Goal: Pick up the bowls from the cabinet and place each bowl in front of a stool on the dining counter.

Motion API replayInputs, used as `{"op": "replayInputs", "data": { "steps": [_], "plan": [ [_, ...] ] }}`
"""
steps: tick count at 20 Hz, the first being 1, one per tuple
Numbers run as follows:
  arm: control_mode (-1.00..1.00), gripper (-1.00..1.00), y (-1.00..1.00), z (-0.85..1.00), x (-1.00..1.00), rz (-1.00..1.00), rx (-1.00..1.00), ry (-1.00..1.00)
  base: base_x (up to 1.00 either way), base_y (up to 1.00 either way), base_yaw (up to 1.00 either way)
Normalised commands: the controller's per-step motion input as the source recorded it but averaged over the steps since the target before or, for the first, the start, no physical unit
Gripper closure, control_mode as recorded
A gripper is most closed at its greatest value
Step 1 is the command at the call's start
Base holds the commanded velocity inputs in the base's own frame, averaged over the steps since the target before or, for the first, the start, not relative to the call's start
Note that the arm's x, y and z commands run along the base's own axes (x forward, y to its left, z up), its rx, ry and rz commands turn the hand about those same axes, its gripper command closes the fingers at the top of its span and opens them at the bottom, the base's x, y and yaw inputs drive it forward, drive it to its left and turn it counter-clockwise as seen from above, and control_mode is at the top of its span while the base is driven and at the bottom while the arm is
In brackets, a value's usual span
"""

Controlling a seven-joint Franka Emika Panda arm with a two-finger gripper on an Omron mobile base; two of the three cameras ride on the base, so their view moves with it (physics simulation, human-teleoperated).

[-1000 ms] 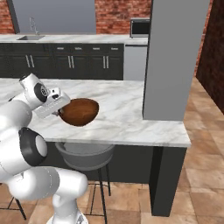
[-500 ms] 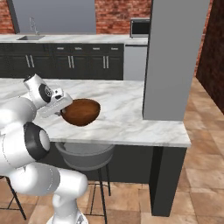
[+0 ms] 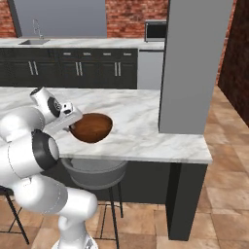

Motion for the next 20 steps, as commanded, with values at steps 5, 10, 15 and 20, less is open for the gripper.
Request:
{"op": "replayInputs", "data": {
  "steps": [5, 10, 15, 20],
  "plan": [
    [-1.0, 1.0, 0.0, -0.22, 0.08, 0.0, 0.0, 0.0, 0.0, 0.0, 0.0],
    [-1.0, 1.0, 0.0, -0.18, 0.13, 0.0, 0.0, 0.0, 0.0, 0.0, 0.0],
    [-1.0, 1.0, 0.0, -0.15, 0.15, 0.0, 0.0, 0.0, 0.0, 0.0, 0.0],
    [-1.0, 1.0, 0.0, -0.15, 0.17, 0.0, 0.0, 0.0, 0.0, 0.0, 0.0]
  ]
}}
